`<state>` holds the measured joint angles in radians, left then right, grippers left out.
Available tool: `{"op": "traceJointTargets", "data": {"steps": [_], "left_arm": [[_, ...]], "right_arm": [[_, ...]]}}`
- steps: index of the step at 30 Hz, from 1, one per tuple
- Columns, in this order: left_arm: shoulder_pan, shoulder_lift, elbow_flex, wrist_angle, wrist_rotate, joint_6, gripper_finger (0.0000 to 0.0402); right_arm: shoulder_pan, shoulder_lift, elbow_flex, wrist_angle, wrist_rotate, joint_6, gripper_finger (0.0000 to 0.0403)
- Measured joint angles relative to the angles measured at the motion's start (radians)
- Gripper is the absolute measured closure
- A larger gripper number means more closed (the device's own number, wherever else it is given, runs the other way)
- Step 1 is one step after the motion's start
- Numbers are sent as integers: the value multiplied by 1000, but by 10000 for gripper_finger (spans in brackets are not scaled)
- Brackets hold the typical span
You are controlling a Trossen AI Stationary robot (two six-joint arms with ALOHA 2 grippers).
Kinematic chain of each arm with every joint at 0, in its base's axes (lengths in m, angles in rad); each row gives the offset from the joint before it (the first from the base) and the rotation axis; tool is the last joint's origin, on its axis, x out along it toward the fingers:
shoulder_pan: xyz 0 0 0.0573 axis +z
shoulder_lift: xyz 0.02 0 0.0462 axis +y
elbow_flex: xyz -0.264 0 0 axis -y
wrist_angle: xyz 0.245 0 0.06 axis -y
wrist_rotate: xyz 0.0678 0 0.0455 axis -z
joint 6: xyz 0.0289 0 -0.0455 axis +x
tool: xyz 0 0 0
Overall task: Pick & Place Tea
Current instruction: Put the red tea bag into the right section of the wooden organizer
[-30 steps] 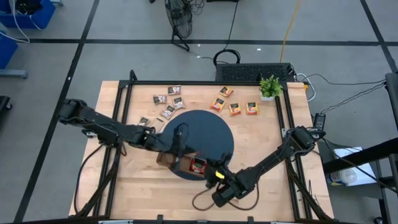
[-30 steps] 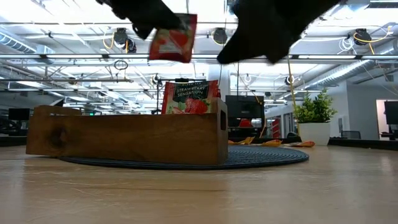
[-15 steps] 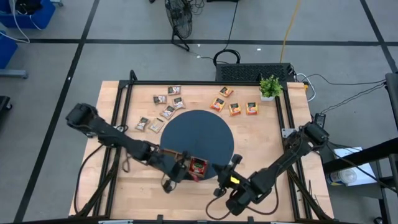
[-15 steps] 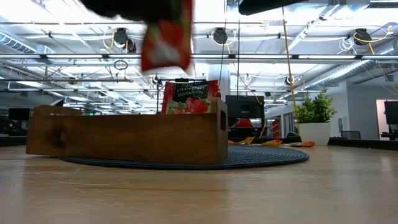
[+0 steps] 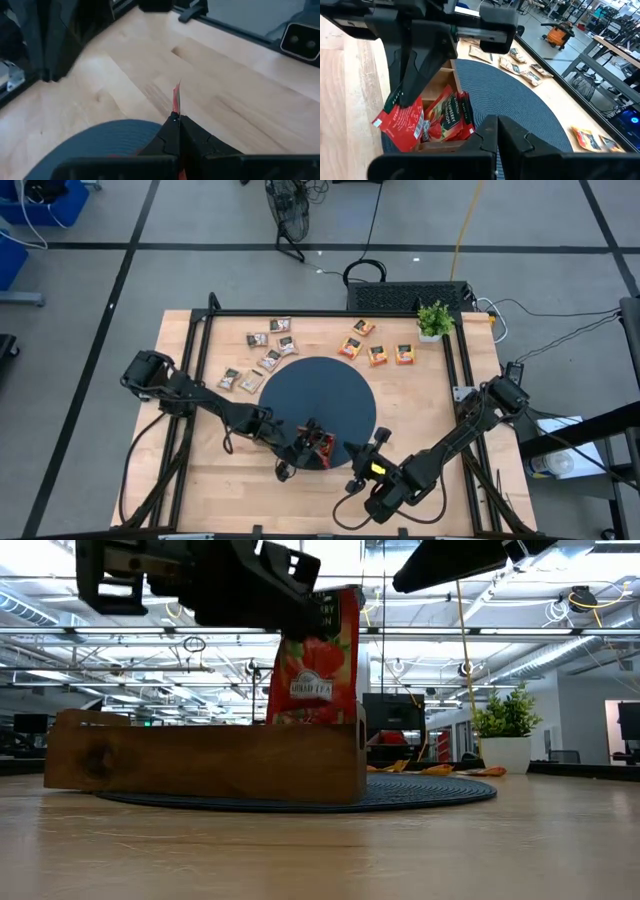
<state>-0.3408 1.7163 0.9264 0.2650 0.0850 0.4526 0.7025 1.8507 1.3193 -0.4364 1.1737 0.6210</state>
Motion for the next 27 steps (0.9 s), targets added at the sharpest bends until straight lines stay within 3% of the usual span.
{"op": "traceJointTargets", "data": {"steps": [27], "left_arm": [[-3, -40, 2, -33, -142, -44, 398]], "right_arm": [[0, 0, 0, 3, -1, 22, 403]]}}
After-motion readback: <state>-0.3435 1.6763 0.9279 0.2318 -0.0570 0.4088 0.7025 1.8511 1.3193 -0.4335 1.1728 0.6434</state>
